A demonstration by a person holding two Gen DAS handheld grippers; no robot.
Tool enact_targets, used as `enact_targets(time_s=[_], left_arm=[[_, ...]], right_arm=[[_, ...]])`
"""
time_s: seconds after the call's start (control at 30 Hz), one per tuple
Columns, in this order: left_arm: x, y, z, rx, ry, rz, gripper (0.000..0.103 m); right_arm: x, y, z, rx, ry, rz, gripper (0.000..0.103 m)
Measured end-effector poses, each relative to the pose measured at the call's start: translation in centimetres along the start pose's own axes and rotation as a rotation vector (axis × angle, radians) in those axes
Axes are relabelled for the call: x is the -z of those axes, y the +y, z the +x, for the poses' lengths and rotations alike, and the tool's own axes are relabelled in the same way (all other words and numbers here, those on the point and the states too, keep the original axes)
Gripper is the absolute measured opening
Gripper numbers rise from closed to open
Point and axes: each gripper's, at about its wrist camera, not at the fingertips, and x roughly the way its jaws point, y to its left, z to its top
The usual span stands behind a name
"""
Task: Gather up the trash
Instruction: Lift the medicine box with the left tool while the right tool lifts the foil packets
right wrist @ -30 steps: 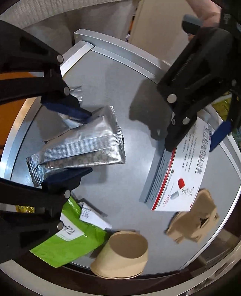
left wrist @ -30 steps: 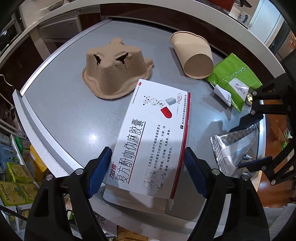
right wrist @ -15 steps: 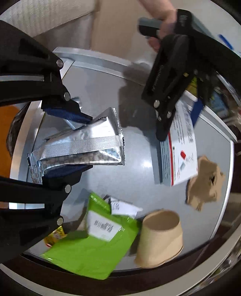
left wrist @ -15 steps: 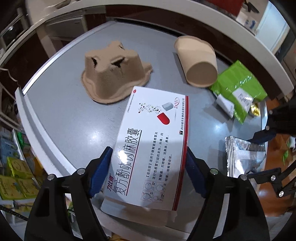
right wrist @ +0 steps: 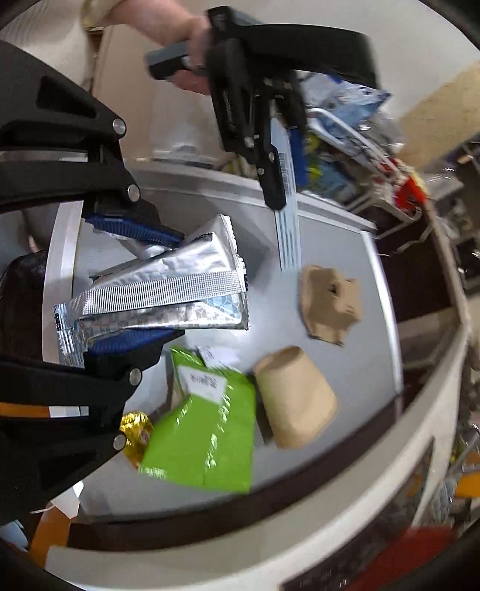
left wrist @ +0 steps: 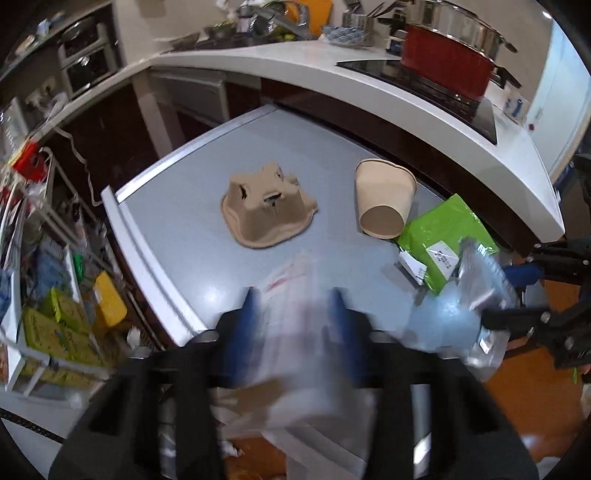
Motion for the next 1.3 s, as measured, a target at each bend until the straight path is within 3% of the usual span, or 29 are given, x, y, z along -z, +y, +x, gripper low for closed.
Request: enact_targets(time_s=[0.13,0.23,0.33,0.37,0.57,0.67,0.83,0.9,1.0,1.07,1.17,1.3], left_arm=[[0.6,-0.6,0.2,-0.031,0.026,-0.001,0.037],[1.6,-0.2,1.2,0.013,0.045,-0.032,0.056],[2.3,1.2,0.5,0.059,0.033,-0.096,0.063],[2.5,1.8,0.3,0.067,0.030,-0.113,0.073],[2.5,4.8,-0.8,-0.020,0.010,-0.156,0.076],[2.4,5.1,0.7,-0.028,0.070,-0.191,0.080],[2.7,3.6,4.8,-0.151,0.171,-0.260,0.080],[2.6,3.1,5.9,-0.144,0.191,-0.282,0.080],[2.0,1.8,7.3,-0.126,0.205,-0.250,0.082],[1.5,0.6,7.8,-0.065,0.200,-0.185,0.082],[0.9,-1.0,8.1,-0.056,0.182,-0.070,0.082],[0.8,-1.2,7.5,-0.037,0.185,-0.061,0.082]], right_arm=[[0.0,0.5,-0.5,0.014,-0.020,0.005,0.044],[0.7,1.2,0.1,0.014,-0.005,-0.010,0.044],[1.6,1.7,0.6,0.000,0.008,-0.012,0.044],[2.1,1.7,0.2,-0.003,0.010,-0.008,0.044],[2.8,1.7,0.9,-0.011,0.015,0.009,0.043],[2.7,1.8,1.0,-0.006,0.012,0.009,0.044],[2.6,1.9,1.0,-0.004,0.011,0.009,0.044],[2.7,1.8,1.1,-0.001,0.017,0.011,0.043],[2.9,1.6,1.1,-0.001,0.021,0.016,0.043],[2.9,1.4,1.0,0.001,0.022,0.020,0.043],[3.1,1.0,0.6,0.007,0.020,0.031,0.044],[3.3,0.6,0.0,0.022,0.013,0.035,0.044]])
